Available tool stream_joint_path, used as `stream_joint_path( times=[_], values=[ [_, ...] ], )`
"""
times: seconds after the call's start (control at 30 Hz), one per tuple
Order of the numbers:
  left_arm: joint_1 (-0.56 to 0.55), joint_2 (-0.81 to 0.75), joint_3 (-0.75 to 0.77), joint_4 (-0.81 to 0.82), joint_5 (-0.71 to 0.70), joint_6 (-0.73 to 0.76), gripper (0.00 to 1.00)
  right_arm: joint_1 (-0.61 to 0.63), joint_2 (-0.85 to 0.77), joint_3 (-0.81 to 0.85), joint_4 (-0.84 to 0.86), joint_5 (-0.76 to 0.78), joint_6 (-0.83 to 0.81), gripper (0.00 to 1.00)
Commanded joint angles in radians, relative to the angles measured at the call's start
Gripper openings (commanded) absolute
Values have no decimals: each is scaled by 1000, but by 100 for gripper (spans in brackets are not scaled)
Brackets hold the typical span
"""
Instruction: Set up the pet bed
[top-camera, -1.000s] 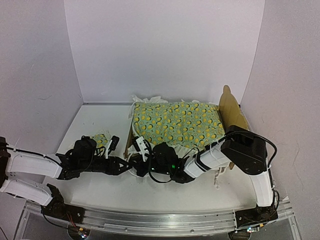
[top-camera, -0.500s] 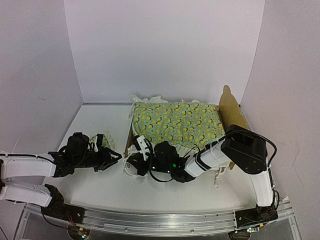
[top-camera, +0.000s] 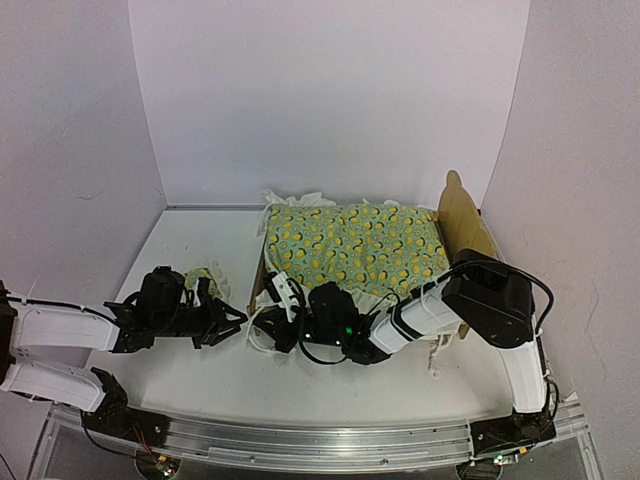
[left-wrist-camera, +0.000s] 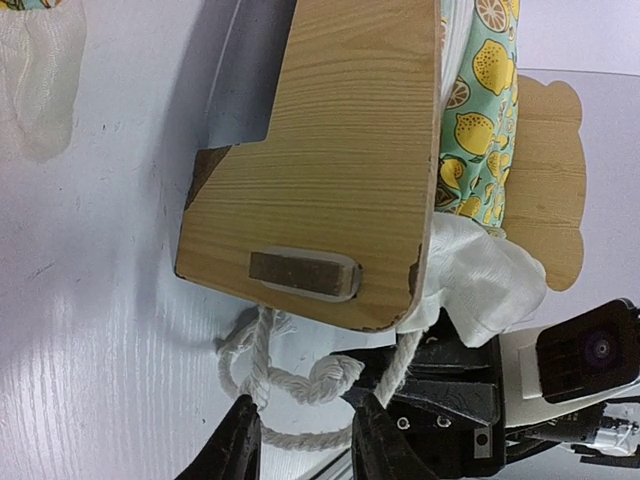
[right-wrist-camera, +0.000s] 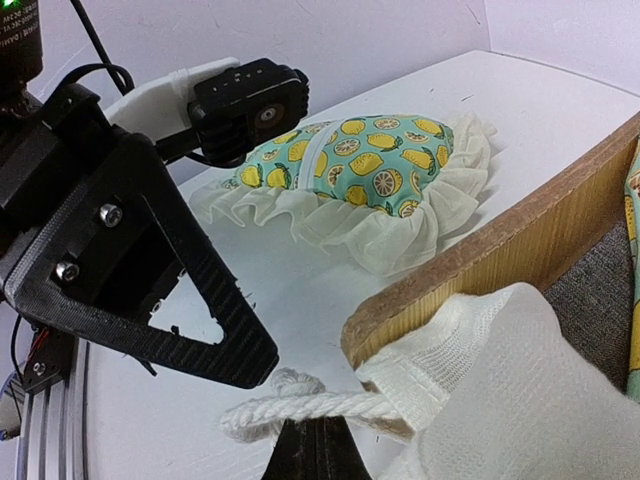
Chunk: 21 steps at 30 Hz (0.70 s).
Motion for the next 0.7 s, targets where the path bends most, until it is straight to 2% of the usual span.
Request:
stream_joint_path(
  times=[0.0, 0.23, 0.4, 0.6, 0.67],
  values=[
    [2, 17, 44, 53, 0, 52, 31, -4, -12, 15, 50, -19, -13, 0],
    [2, 66, 67, 87, 33, 76, 35, -4, -6, 21, 49, -30, -15, 0],
    [1, 97, 68, 144, 58, 69, 34, -5, -2, 26, 49, -42, -14, 0],
    [1, 108, 46, 187, 83, 51, 27, -4, 0, 31, 49, -36, -10, 0],
    [0, 105, 40, 191, 79, 45, 22, -4, 0, 34, 49, -37, -9, 0]
  ],
)
